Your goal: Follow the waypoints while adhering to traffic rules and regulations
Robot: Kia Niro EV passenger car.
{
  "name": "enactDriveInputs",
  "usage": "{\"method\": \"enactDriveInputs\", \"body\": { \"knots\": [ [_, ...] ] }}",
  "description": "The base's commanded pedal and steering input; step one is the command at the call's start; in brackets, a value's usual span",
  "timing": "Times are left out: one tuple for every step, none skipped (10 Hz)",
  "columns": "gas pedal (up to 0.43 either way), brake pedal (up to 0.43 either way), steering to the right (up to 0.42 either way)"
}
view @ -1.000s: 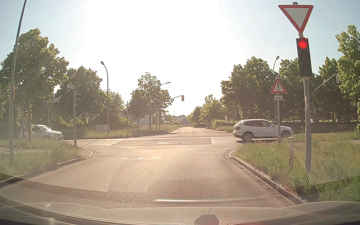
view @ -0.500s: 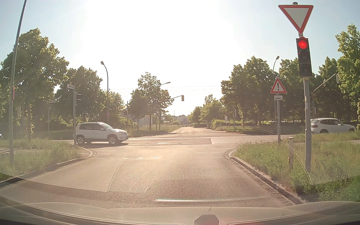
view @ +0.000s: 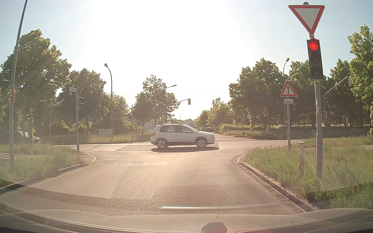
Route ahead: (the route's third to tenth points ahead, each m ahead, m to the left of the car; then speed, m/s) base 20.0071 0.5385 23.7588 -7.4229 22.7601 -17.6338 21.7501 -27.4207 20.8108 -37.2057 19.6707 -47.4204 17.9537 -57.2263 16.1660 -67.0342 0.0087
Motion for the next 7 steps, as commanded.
{"method": "enactDriveInputs", "body": {
  "knots": [
    [0.000, 0.280, -0.016],
    [0.000, 0.280, -0.016],
    [0.000, 0.280, -0.016],
    [0.000, 0.280, -0.016],
    [0.000, 0.280, -0.016],
    [0.000, 0.280, -0.016],
    [0.000, 0.280, -0.016]
  ]
}}
